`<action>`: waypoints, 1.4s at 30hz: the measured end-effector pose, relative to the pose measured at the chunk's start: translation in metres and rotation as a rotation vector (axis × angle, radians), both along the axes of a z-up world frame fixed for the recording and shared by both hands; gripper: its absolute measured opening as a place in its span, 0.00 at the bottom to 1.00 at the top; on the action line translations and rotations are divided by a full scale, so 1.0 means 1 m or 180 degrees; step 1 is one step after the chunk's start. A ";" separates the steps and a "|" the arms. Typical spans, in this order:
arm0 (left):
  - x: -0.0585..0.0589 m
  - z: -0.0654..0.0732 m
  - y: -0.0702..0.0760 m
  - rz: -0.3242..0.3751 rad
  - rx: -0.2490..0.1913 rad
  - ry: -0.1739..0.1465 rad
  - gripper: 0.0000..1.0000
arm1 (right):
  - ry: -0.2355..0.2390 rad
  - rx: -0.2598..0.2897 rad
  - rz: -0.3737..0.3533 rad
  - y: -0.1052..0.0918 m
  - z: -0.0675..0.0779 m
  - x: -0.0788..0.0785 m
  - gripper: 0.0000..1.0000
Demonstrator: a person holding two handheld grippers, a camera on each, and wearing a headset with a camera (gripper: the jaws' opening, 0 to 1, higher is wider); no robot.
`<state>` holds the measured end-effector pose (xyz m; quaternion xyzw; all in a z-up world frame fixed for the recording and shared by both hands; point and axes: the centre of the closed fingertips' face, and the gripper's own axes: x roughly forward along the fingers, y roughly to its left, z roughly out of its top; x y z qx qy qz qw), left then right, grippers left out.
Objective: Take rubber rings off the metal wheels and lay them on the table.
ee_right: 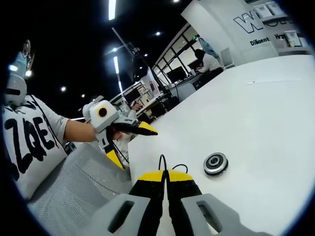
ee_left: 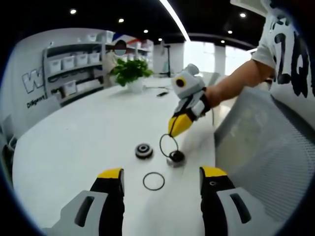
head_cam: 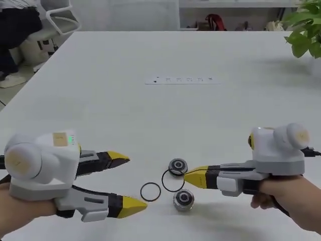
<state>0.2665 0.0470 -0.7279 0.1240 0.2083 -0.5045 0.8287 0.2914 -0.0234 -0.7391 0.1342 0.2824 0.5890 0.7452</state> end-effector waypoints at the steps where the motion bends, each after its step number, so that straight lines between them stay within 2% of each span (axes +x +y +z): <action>1: 0.000 0.000 0.001 0.0005 -0.0002 0.0003 0.63 | -0.0005 0.0003 0.0006 0.001 0.001 0.000 0.00; 42: -0.002 0.001 0.028 0.0218 -0.0007 0.0006 0.63 | -0.0121 0.0073 0.0154 0.028 0.025 0.010 0.00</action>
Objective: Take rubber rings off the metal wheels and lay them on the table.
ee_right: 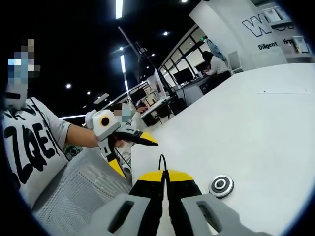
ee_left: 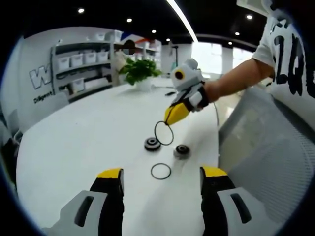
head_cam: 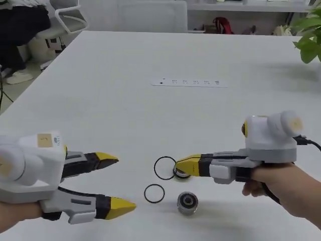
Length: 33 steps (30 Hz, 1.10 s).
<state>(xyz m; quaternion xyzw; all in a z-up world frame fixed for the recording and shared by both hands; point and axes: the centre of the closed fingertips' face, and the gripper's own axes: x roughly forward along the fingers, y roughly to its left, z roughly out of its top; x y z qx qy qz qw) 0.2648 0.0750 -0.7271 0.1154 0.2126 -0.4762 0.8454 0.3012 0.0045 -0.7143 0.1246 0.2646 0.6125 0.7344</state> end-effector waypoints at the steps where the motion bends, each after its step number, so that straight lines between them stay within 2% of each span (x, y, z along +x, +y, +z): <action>1: 0.000 0.000 0.000 0.0003 0.0001 -0.0003 0.64 | -0.0003 0.0000 0.0003 0.000 0.000 0.002 0.00; 13: 0.000 0.003 0.006 0.0045 -0.0008 -0.0017 0.64 | -0.0015 0.0013 0.0054 0.007 0.001 0.005 0.00; 33: -0.003 0.005 0.014 0.0089 0.0001 -0.0028 0.64 | -0.0004 -0.0045 0.0099 0.015 -0.006 0.005 0.00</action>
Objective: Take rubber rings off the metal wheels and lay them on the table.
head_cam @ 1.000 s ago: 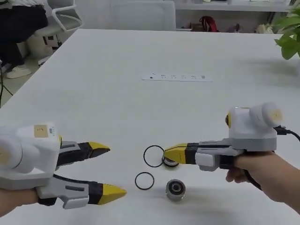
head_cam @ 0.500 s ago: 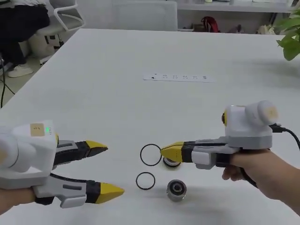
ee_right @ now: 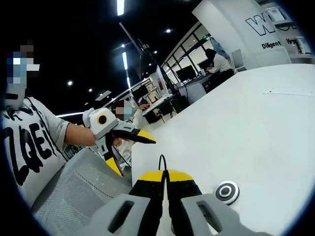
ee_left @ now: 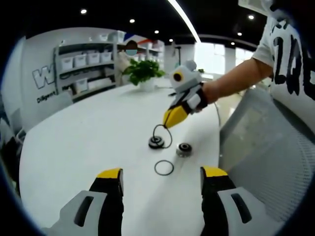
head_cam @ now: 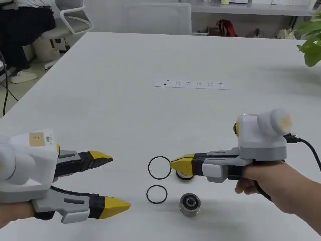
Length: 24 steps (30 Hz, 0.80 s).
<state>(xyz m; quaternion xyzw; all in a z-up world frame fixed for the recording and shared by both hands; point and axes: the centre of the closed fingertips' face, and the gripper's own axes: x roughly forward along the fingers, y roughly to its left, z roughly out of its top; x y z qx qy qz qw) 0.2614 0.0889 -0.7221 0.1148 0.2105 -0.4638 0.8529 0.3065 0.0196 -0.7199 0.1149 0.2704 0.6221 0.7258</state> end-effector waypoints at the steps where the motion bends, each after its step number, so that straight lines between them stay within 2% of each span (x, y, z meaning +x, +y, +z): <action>1: 0.000 0.000 0.000 0.0003 -0.0001 -0.0002 0.64 | 0.0002 -0.0007 0.0002 0.000 -0.001 0.000 0.00; 24: -0.002 -0.001 0.007 0.0039 0.0026 -0.0004 0.66 | 0.0046 -0.0100 0.0076 0.008 -0.012 -0.004 0.00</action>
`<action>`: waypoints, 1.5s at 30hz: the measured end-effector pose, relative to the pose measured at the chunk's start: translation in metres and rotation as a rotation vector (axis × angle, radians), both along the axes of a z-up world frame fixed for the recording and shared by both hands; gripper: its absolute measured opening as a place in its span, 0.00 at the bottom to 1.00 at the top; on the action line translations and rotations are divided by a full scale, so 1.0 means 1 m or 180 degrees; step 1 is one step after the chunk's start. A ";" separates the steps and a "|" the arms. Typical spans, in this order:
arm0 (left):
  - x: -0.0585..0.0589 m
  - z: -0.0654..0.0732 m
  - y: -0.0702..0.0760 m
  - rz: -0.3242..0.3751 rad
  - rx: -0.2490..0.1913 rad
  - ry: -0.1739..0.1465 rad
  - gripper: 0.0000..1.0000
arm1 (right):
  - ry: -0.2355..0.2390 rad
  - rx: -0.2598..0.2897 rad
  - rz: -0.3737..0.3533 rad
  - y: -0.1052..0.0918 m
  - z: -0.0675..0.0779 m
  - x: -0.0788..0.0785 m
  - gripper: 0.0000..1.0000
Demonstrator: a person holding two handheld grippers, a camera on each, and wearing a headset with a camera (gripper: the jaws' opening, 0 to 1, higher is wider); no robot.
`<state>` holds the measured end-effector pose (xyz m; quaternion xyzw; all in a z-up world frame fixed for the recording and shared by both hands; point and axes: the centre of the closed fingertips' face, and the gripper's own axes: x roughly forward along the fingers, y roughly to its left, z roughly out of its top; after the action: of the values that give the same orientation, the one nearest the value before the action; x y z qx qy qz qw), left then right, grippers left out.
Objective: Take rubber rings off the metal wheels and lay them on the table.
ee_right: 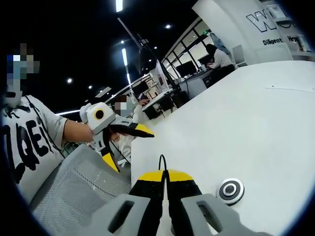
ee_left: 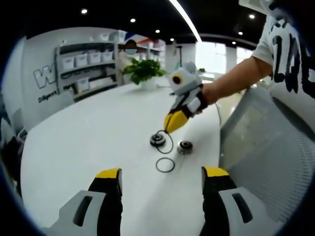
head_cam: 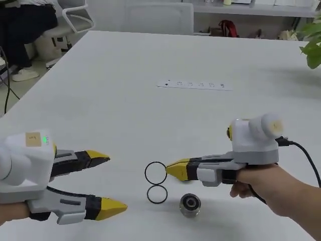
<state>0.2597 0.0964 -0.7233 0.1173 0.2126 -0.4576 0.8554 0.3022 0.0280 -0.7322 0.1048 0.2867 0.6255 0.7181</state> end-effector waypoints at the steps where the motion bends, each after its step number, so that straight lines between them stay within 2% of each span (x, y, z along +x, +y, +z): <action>1: 0.000 0.000 0.000 0.0002 0.0000 -0.0002 0.66 | 0.0001 -0.0006 0.0002 0.000 -0.001 0.000 0.00; 32: -0.002 0.001 0.006 0.0051 0.0005 -0.0005 0.67 | 0.0036 -0.0185 0.0100 0.008 -0.020 -0.005 0.00; 45: -0.004 0.002 0.006 0.0061 0.0012 -0.0008 0.67 | 0.0157 -0.0345 0.0074 0.004 -0.032 -0.005 0.00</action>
<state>0.2558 0.1029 -0.7215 0.1175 0.2134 -0.4488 0.8598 0.2972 0.0323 -0.7644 0.0777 0.3389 0.6145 0.7081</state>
